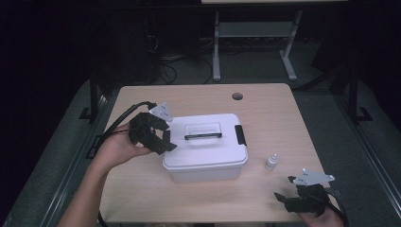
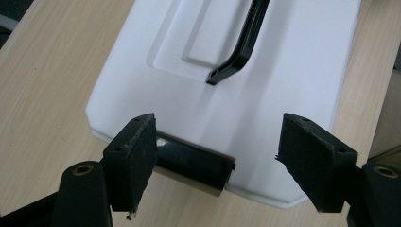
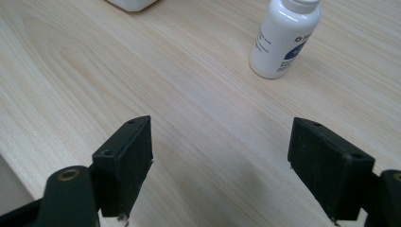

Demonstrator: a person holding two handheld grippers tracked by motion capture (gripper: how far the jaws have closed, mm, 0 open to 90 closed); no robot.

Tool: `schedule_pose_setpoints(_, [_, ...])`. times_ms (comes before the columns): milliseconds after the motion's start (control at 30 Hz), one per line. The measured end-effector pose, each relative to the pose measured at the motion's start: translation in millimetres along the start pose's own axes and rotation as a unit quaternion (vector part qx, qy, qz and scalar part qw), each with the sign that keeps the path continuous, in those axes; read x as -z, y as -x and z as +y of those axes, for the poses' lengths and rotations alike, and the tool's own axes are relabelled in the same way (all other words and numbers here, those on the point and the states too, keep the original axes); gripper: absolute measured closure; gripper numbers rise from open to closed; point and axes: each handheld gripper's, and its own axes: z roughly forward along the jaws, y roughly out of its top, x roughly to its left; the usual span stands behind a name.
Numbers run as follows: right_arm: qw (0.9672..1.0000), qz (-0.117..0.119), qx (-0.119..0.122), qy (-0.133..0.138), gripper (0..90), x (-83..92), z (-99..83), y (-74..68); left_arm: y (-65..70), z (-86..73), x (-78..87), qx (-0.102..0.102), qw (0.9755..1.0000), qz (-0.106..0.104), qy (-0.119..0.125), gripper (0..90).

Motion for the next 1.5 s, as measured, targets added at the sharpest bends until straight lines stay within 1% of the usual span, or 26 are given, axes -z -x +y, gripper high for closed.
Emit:
schedule_pose_setpoints(67, [1.0,0.0,0.0,0.0,22.2,0.0,0.0,0.0,-0.2,1.6,-0.9,-0.002,1.0,-0.001,0.001,28.2])
schedule_pose_setpoints(133, [1.0,0.0,0.0,0.0,22.2,0.0,0.0,0.0,0.9,7.4,-4.4,-0.007,1.0,-0.002,-0.004,27.6])
schedule_pose_setpoints(167, [1.0,0.0,0.0,0.0,22.2,0.0,0.0,0.0,0.9,7.4,-4.4,-0.007,1.0,-0.002,-0.004,27.6])
schedule_pose_setpoints(300, [1.0,0.002,0.003,0.0,22.1,-0.4,0.2,-0.5,1.6,15.9,-7.8,-0.009,0.9999,-0.008,-0.004,27.7])
schedule_pose_setpoints(333, [1.0,0.002,0.003,0.0,22.1,-0.3,0.3,-0.7,2.0,18.0,-8.9,-0.007,0.9999,-0.009,-0.003,27.7])
schedule_pose_setpoints(367, [1.0,0.002,0.003,0.001,22.1,-0.3,0.4,-0.7,1.6,20.3,-9.8,-0.008,0.9999,-0.013,-0.005,28.0])
schedule_pose_setpoints(433, [1.0,0.002,0.001,0.001,22.0,-0.2,0.5,-0.9,1.8,24.8,-12.2,-0.008,0.9999,-0.01,-0.007,28.4])
schedule_pose_setpoints(467, [1.0,0.002,0.003,0.003,22.0,-0.3,0.8,-0.5,1.8,28.8,-14.5,-0.008,0.9998,-0.014,-0.008,28.9])
schedule_pose_setpoints(533, [1.0,0.001,0.006,0.003,22.0,0.1,1.3,-0.8,1.5,31.6,-16.7,-0.007,0.9998,-0.018,-0.007,29.9])
schedule_pose_setpoints(567, [1.0,0.001,0.006,0.003,22.0,0.1,1.3,-0.8,1.1,33.5,-17.6,-0.009,0.9997,-0.018,-0.011,29.9])
schedule_pose_setpoints(667, [1.0,0.0,0.005,0.006,22.0,0.8,1.7,-1.6,1.4,40.0,-23.4,-0.009,0.9996,-0.022,-0.013,33.5])
schedule_pose_setpoints(733, [1.0,0.0,0.005,0.007,22.0,1.0,1.7,-1.3,1.2,45.3,-27.0,-0.012,0.9994,-0.026,-0.02,34.8])
schedule_pose_setpoints(833, [1.0,0.001,0.005,0.006,22.0,1.3,1.9,-1.2,1.0,50.5,-30.7,-0.017,0.9993,-0.025,-0.023,40.2])
schedule_pose_setpoints(933, [1.0,0.003,0.004,0.008,22.0,1.3,2.2,-1.7,0.8,56.9,-37.6,-0.022,0.9987,-0.033,-0.031,47.5])
schedule_pose_setpoints(967, [1.0,0.004,0.004,0.007,22.0,1.4,2.4,-1.8,0.8,56.9,-37.6,-0.022,0.9987,-0.033,-0.031,49.3])
schedule_pose_setpoints(1000, [1.0,0.004,0.004,0.007,22.0,1.4,2.4,-1.8,0.2,58.4,-39.3,-0.026,0.9984,-0.037,-0.034,49.3])
schedule_pose_setpoints(1067, [0.9999,0.004,0.007,0.009,22.0,1.6,2.7,-1.7,-0.2,62.2,-44.2,-0.027,0.9981,-0.042,-0.037,52.9])
schedule_pose_setpoints(1167, [0.9999,0.004,0.006,0.009,22.0,1.8,2.9,-2.0,-1.6,64.9,-46.5,-0.029,0.9979,-0.043,-0.039,53.7])
schedule_pose_setpoints(1200, [0.9999,0.004,0.006,0.009,22.0,1.8,3.1,-2.1,-2.3,66.0,-47.0,-0.028,0.9978,-0.046,-0.039,53.7])
schedule_pose_setpoints(1233, [0.9999,0.004,0.006,0.009,22.0,1.7,3.1,-2.1,-2.8,66.9,-48.0,-0.025,0.998,-0.047,-0.035,53.9])
schedule_pose_setpoints(1267, [0.9999,0.006,0.008,0.009,21.9,1.6,3.2,-2.0,-4.6,69.4,-49.1,-0.024,0.9979,-0.048,-0.036,55.5])
schedule_pose_setpoints(1367, [0.9999,0.006,0.008,0.01,21.9,1.9,3.5,-2.2,-6.7,71.9,-50.3,-0.023,0.9978,-0.049,-0.038,56.8])
schedule_pose_setpoints(1500, [0.9999,0.006,0.006,0.011,21.9,2.5,3.5,-1.7,-9.9,76.3,-52.1,-0.023,0.9977,-0.052,-0.038,63.4])
